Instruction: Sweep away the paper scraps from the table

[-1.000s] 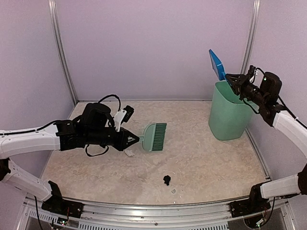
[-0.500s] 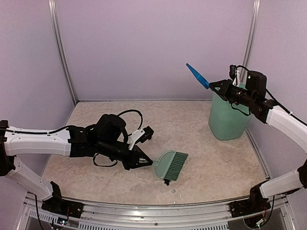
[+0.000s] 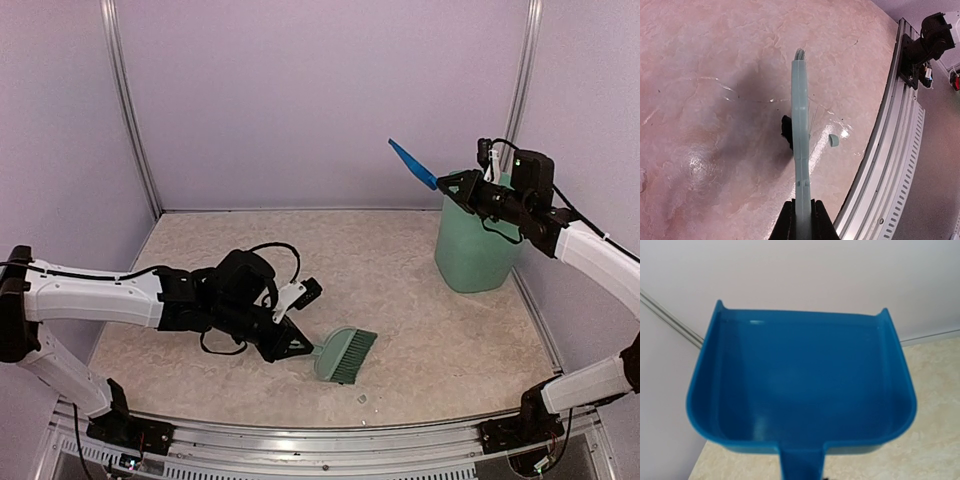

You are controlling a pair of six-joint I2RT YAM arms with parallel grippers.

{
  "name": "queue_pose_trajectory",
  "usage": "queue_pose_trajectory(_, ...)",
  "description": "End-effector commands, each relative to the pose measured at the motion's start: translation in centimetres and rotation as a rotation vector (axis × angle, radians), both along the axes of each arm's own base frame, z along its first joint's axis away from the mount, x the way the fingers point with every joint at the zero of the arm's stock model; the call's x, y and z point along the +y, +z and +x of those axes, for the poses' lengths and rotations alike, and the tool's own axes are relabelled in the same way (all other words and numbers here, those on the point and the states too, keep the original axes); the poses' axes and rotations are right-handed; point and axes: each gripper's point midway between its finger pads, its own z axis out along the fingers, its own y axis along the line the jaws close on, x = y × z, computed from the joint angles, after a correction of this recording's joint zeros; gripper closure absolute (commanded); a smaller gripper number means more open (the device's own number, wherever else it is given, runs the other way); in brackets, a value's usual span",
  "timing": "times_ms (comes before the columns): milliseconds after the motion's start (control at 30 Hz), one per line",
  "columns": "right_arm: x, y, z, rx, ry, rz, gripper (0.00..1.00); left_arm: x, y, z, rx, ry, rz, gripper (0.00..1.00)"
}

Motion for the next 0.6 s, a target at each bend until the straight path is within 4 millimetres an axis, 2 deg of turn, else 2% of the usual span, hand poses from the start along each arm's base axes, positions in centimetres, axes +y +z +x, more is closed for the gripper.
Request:
queue_pose_trajectory(0, 0.1, 0.2, -0.3, -0.021, 0.002, -0.018, 1.0, 0.3, -1.3, 1.0, -0.011, 0.046, 0.065, 1.0)
queue_pose_trajectory(67, 0.1, 0.1, -0.3, -0.021, 0.001, -0.021, 1.0, 0.5, -2.0, 1.6, -0.017, 0.067, 0.097, 1.0)
queue_pose_trajectory(167, 0.1, -0.1, -0.2, -0.018, 0.0, -0.024, 1.0, 1.2, -2.7, 3.8, -0.023, 0.144, 0.133, 1.0)
queue_pose_trajectory(433, 0.2, -0.4, 0.0, -0.017, 0.001, -0.032, 1.0, 5.6, -2.7, 10.4, -0.036, 0.403, 0.173, 1.0)
queue_pose_trajectory(567, 0.3, -0.5, 0.2, -0.019, 0.006, -0.038, 1.0, 6.9, -2.3, 12.2, -0.112, 0.482, 0.212, 1.0)
